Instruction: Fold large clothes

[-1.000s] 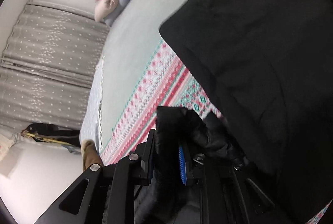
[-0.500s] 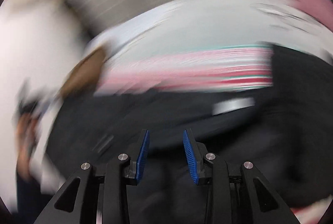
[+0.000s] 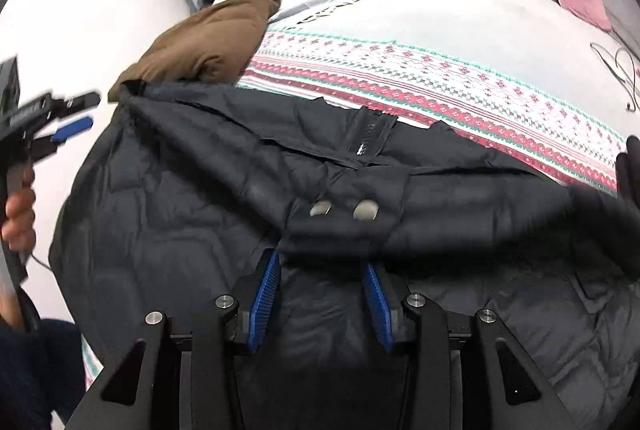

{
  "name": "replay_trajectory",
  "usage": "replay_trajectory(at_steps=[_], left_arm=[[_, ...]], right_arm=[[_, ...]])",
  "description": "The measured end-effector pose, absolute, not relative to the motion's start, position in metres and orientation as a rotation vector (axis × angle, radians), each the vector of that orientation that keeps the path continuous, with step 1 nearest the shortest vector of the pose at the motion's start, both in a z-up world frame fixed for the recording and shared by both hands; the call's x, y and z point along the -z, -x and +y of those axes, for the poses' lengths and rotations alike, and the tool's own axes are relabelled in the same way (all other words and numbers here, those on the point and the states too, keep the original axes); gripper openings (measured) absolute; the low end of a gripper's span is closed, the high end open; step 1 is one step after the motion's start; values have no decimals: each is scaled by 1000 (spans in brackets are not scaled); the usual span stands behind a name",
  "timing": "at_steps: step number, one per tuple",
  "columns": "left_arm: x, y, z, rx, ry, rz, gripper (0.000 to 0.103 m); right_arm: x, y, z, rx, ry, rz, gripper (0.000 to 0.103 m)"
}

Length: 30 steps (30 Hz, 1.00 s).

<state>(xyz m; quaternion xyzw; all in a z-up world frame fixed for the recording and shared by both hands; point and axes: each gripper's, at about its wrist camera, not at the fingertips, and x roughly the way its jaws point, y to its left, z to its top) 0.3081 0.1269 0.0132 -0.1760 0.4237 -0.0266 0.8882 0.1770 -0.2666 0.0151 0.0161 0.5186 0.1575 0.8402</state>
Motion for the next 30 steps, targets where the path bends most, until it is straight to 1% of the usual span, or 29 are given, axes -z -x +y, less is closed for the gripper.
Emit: replay_trajectory(at_steps=[4,7,12,14,16,20,23,25,30], left_arm=[[-14,-308,119,74,344,878,61],[-9,-312,111,85,321,893,61],[12,-324,92,67,236,951,62],[16,-328,90,46,219,960,62],[17,-330,94,36,234,958,62],[21,-332,98,15,237,966,62],[24,-331,96,4,221,971,62],[24,-329,91,9,187,965,62],[25,-320,79,6,81,953,62]], right_arm=[[-14,-177,-276,-256,-25,1046,43],[-17,-188,-300,-187,-174,1015,43],[10,-216,-346,-73,-410,1028,44],[19,-219,-375,43,-518,1011,44],[20,-217,-382,108,-571,982,44],[9,-208,-389,196,-429,1019,44],[-3,-200,-387,200,-412,995,44],[-16,-180,-399,199,-395,980,44],[-19,-154,-427,259,-328,996,45]])
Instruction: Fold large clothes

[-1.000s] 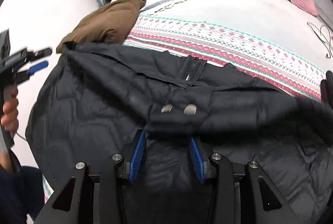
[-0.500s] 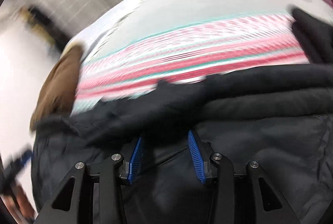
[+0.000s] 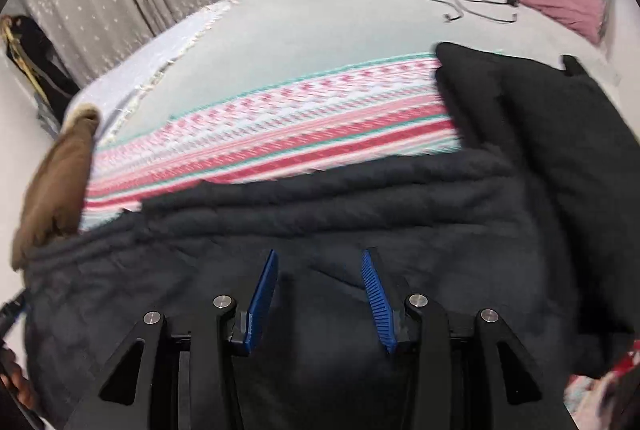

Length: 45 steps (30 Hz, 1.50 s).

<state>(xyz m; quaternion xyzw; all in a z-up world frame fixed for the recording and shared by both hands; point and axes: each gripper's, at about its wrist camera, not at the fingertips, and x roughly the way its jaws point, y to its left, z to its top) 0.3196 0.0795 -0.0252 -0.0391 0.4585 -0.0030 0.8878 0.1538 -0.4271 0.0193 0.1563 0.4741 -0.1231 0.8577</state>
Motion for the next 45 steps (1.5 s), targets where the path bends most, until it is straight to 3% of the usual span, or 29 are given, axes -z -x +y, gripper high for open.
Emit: replay_trajectory(at_steps=[4,6,8,14,22,27,34,38,45], left_arm=[[33,-311,81,5,36,948,65],[41,-309,83,-17,5,950,74],[49,-313,88,-31,-1,961,75],[64,-319,104,-40,78,974,80],[26,-282,108,-37,111,901,80],[9,-237,61,95,35,847,80],[48,-207,-21,215,-167,911,80],[63,-216,-18,199,-159,935,80],[47,-210,-11,193,-101,927,80]], right_arm=[[-27,-127,-455,256,-315,957,45],[-25,-120,-457,237,-267,956,50],[-4,-121,-465,217,-255,999,62],[23,-135,-461,290,-194,1012,72],[-13,-112,-451,294,-245,965,72],[-40,-80,-404,133,-180,914,72],[-5,-78,-351,-32,-182,1058,72],[12,-84,-352,-23,-155,1075,80],[8,-83,-358,-6,-169,1071,81]])
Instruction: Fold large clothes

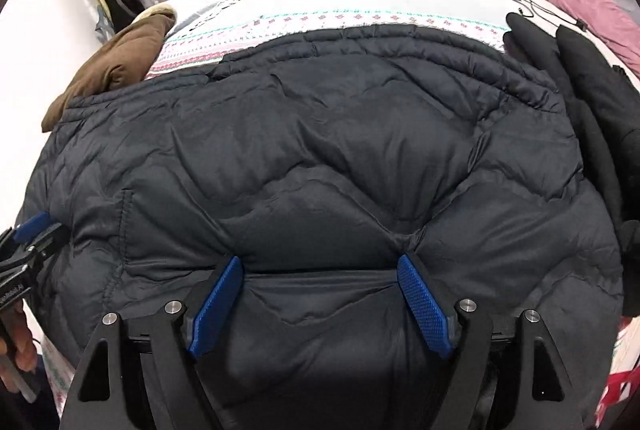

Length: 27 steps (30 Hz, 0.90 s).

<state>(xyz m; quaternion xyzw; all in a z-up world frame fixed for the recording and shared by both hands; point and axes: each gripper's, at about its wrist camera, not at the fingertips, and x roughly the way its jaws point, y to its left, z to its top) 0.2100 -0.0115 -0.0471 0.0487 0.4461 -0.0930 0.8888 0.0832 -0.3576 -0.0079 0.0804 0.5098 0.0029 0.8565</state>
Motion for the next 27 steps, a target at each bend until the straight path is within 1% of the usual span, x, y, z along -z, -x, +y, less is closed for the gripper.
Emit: replay_trajectory(at_steps=[4,9,11,13,14,17,24,27], left_arm=[[38,-187,-42,275,-206,870,80],[47,-162,-94,389,-377,852,80],[59,-152,-113,431,-457,866,80],[69,-145,-125,411,-528,840,81],[73,-146,-127,399,-551,833,83],[73,-160,-123,392,-508,871,89],[50,-214,-116,325,-389,935,89],[49,-240,-122,305,-365,966,89]], right_arm=[[-5,-77,-352,-18,-193,1023,81],[7,-83,-344,-6,-182,1077,81],[12,-86,-342,-8,-166,1094,86],[15,-88,-344,-21,-190,1112,89],[16,-88,-346,-25,-194,1122,89],[19,-88,-345,-28,-179,1125,91],[21,-89,-350,-44,-229,1134,94],[22,-90,-347,-44,-218,1133,96]])
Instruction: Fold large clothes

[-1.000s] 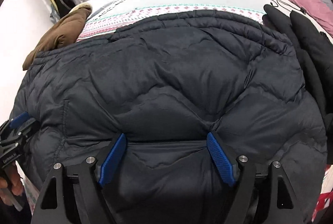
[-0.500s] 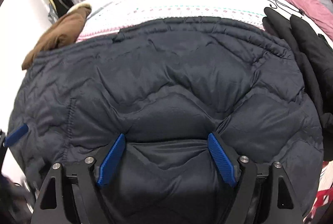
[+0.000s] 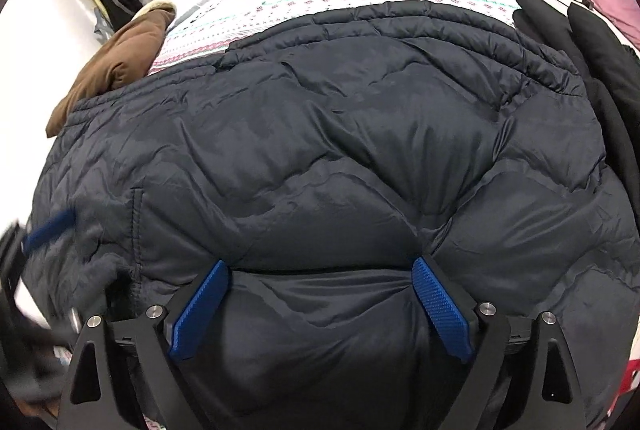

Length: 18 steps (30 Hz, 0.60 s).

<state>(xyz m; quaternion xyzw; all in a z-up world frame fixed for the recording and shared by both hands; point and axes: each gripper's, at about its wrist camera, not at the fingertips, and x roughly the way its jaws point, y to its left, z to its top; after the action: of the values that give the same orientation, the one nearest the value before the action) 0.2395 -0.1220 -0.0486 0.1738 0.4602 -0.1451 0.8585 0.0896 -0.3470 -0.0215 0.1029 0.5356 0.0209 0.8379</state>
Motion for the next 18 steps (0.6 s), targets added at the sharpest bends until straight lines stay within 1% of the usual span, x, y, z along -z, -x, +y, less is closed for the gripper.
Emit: replay_trajectory(at_steps=[5,7,9,11,18], left_arm=[[54,-270,-150,293,-444,982,89],[59,-284,-159,264,-481,987,92],[67,-305,-162,207,-477,1030,98],[73,-322,-159,168,-464,1060,99],[85,-365,-167,53,-536,1071,99]], right_arm=[[23,-89,-342,-58,-183,1132,100],[23,-89,-340,-66,-178,1133,100],[22,-88,-339,-74,-176,1134,100],[23,-86,-340,-80,-175,1134,100],[25,-85,-337,-81,-159,1142,100]])
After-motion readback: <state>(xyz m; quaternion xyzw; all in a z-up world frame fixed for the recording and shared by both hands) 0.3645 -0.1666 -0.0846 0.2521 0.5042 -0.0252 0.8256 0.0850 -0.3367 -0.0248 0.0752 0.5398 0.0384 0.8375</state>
